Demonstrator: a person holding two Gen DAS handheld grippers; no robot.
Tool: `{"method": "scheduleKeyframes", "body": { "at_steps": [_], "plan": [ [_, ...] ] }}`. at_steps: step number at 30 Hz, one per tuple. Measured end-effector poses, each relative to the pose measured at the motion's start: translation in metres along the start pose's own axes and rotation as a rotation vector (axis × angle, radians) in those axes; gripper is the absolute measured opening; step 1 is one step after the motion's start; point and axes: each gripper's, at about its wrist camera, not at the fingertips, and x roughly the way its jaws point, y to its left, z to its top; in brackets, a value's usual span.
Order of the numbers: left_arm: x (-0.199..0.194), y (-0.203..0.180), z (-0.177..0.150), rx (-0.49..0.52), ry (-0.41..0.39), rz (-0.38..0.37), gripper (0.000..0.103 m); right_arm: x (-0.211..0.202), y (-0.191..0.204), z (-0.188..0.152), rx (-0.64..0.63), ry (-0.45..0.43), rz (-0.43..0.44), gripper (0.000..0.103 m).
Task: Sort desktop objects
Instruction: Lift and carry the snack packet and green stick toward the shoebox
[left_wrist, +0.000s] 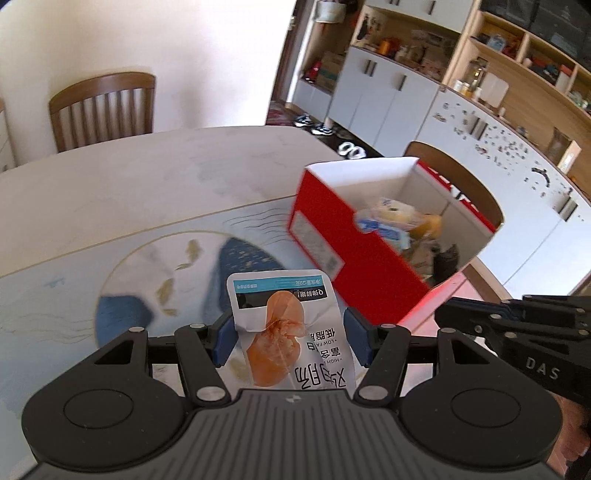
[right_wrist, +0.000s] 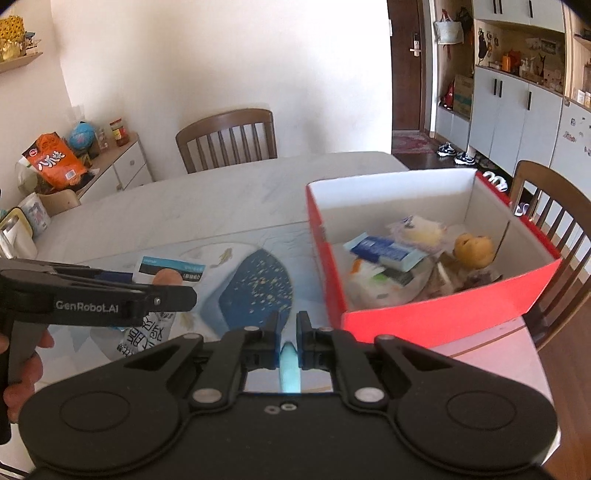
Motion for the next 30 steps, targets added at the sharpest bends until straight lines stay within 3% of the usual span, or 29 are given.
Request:
{"method": "scheduleKeyframes", "body": {
  "at_steps": [6, 9, 18, 30],
  "plan": [
    [0.011, -0.012, 0.001, -0.002, 0.000, 0.011, 0.060, 0.005, -0.030, -0.007, -0.043, 0.040, -0.040, 0.006],
    [0.015, -0.012, 0.001, -0.010, 0.007, 0.011, 0.060, 0.007, -0.046, -0.009, -0.030, 0.075, -0.049, 0.000],
    [0.022, -0.027, 0.008, 0.025, -0.002, -0.018, 0.060, -0.002, -0.065, -0.003, -0.059, 0.049, -0.069, 0.000],
    [0.029, -0.026, 0.000, 0.035, 0.029, -0.018, 0.060, 0.021, -0.073, -0.052, -0.152, 0.206, -0.033, 0.033]
  ]
}}
